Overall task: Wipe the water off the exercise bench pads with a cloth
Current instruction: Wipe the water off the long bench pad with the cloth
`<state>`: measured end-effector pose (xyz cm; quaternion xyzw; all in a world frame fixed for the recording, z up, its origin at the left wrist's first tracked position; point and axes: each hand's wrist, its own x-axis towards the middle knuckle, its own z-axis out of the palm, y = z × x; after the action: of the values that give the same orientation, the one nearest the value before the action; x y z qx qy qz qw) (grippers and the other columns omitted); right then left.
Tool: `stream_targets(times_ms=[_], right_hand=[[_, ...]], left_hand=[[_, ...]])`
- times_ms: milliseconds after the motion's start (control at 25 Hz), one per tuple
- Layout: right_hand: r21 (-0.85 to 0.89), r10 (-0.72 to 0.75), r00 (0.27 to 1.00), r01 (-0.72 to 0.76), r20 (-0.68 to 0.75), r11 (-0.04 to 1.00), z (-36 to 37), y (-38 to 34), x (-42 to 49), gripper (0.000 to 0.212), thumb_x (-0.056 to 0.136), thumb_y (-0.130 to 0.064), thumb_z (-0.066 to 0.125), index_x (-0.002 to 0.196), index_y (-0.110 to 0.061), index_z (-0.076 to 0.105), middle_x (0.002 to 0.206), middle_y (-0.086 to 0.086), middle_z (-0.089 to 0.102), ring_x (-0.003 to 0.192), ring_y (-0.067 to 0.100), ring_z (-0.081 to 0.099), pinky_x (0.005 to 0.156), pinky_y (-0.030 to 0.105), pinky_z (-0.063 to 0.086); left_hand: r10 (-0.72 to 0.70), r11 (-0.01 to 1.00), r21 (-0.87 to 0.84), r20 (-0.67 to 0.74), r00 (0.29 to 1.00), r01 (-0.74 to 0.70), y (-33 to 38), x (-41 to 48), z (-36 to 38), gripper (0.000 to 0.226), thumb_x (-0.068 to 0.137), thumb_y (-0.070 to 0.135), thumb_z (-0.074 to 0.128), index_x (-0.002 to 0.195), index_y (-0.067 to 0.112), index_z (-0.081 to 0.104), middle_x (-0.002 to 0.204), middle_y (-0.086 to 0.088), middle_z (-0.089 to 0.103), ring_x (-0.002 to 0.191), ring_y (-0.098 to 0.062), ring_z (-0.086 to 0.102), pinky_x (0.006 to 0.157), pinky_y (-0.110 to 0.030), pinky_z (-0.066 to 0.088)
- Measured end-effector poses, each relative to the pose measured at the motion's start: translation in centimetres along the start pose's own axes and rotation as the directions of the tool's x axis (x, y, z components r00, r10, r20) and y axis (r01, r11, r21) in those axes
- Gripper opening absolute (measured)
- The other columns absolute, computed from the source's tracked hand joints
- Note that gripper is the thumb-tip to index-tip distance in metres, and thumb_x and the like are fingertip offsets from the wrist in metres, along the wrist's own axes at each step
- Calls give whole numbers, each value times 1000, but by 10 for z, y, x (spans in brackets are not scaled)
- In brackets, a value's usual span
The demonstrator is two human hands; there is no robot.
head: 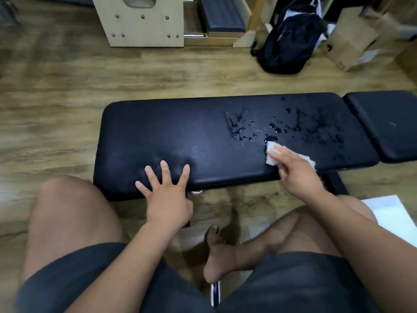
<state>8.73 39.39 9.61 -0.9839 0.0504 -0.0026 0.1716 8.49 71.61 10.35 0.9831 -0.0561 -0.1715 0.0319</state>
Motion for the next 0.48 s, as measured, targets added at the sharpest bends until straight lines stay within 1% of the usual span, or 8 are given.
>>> stream_targets(times_ms=[80, 120, 160, 200, 240, 320, 400, 480], right_hand=[[28, 187, 976, -185, -110, 982, 0, 3, -8, 43, 89, -3, 47, 127, -16, 61, 140, 7, 52, 135, 23, 41, 113, 24, 24], [44, 253, 955, -250, -153, 967, 6, -8, -9, 38, 91, -7, 46, 123, -14, 63, 135, 10, 56, 131, 28, 46, 111, 28, 28], [57, 294, 939, -289, -176, 956, 14, -25, -7, 34, 92, -10, 46, 119, -14, 65, 130, 13, 60, 125, 32, 50, 108, 32, 31], [69, 299, 939, -291, -168, 954, 24, -49, -6, 33, 92, -11, 46, 118, -14, 66, 126, 15, 61, 121, 33, 51, 107, 34, 33], [88, 249, 959, -239, -136, 967, 34, -78, -7, 35, 91, -10, 47, 119, -15, 65, 127, 16, 61, 121, 33, 51, 108, 35, 32], [141, 24, 998, -16, -59, 990, 52, -139, -14, 39, 88, -7, 47, 123, -14, 63, 131, 14, 59, 129, 31, 46, 114, 36, 23], [198, -166, 986, 161, 8, 967, 63, -181, -22, 42, 87, -4, 50, 127, -13, 59, 135, 9, 57, 133, 26, 42, 116, 37, 17], [295, -257, 966, 244, 8, 924, 60, -179, -24, 44, 86, -3, 55, 129, -11, 57, 136, 7, 55, 131, 23, 45, 116, 36, 24]], left_hand=[[-6, 1000, -11, -12, 1000, 6, 2, 1, 0, 83, 91, 36, 47, 154, 40, -8, 161, -18, -15, 142, -55, -16, 111, -73, 3], [-8, 1000, -17, -16, 1000, 8, 3, 2, 0, 83, 91, 36, 47, 154, 40, -7, 161, -19, -15, 142, -56, -16, 111, -74, 3], [-11, 1000, -23, -20, 1000, 11, 4, 2, 1, 82, 91, 37, 47, 154, 40, -6, 161, -19, -14, 142, -56, -16, 111, -74, 3], [-12, 1000, -24, -27, 1000, 12, 4, 2, 1, 82, 92, 37, 47, 154, 40, -6, 161, -19, -14, 142, -56, -16, 111, -74, 3], [-7, 1000, -18, -32, 999, 7, 3, 1, 2, 82, 92, 38, 47, 154, 40, -7, 161, -19, -14, 142, -56, -15, 111, -74, 4], [6, 1000, -16, -32, 999, -6, 1, 1, 3, 82, 92, 39, 47, 153, 41, -7, 161, -18, -15, 142, -55, -16, 111, -73, 4], [17, 1000, -25, -23, 1000, -17, -2, 1, 2, 79, 92, 39, 46, 153, 40, -4, 161, -18, -15, 142, -55, -16, 112, -73, 4], [29, 999, -25, -18, 999, -30, -4, 0, 1, 80, 92, 37, 46, 154, 40, -4, 161, -17, -15, 143, -54, -16, 112, -72, 5]])
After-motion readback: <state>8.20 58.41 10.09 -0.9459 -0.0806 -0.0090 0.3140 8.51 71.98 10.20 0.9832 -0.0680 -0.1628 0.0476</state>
